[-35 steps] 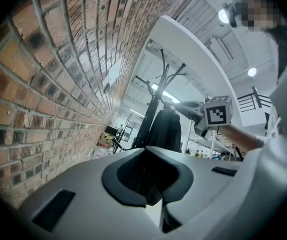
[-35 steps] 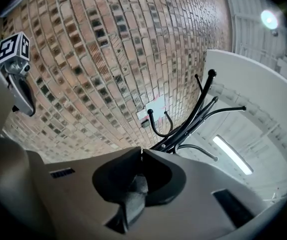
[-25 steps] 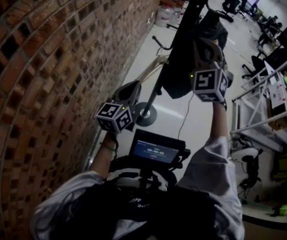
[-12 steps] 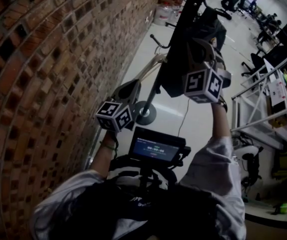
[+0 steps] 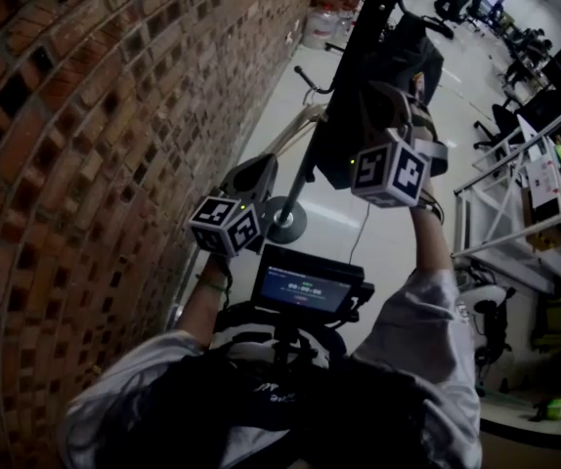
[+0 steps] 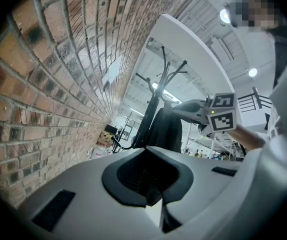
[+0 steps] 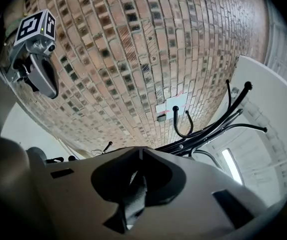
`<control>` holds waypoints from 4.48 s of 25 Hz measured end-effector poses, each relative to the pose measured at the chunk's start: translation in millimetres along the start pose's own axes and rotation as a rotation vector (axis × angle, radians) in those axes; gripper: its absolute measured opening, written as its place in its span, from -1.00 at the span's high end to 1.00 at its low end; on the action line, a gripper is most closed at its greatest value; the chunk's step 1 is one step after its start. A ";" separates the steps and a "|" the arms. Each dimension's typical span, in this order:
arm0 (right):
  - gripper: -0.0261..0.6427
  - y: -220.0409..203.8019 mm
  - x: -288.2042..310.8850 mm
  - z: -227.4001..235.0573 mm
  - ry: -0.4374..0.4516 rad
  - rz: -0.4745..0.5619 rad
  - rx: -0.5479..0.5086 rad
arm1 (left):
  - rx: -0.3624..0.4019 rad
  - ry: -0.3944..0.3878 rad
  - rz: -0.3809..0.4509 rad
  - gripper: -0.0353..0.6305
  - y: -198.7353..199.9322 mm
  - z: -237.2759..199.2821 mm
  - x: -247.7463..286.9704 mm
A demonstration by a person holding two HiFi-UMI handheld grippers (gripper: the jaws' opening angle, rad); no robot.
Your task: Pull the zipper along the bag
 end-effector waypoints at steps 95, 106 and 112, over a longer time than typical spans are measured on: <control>0.73 -53.7 -61.0 -154.3 0.257 -0.216 0.735 | 0.002 0.050 -0.040 0.89 -13.4 1.8 -22.6; 0.89 -71.2 -141.9 -135.6 0.221 -0.214 1.218 | 0.014 0.091 -0.025 0.89 -21.5 41.5 -31.6; 0.89 -79.4 -185.1 -126.8 0.244 -0.166 1.330 | 0.016 0.104 -0.036 0.89 -40.6 89.0 -34.6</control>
Point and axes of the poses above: the fingertips, and each gripper's own axes: x forward along the fingers, z to its right, y out of its top, the point moved 4 cm from there along -x, backward along the fingers, and after that the axes turned 13 degrees about -y, right-handed, at the moved point
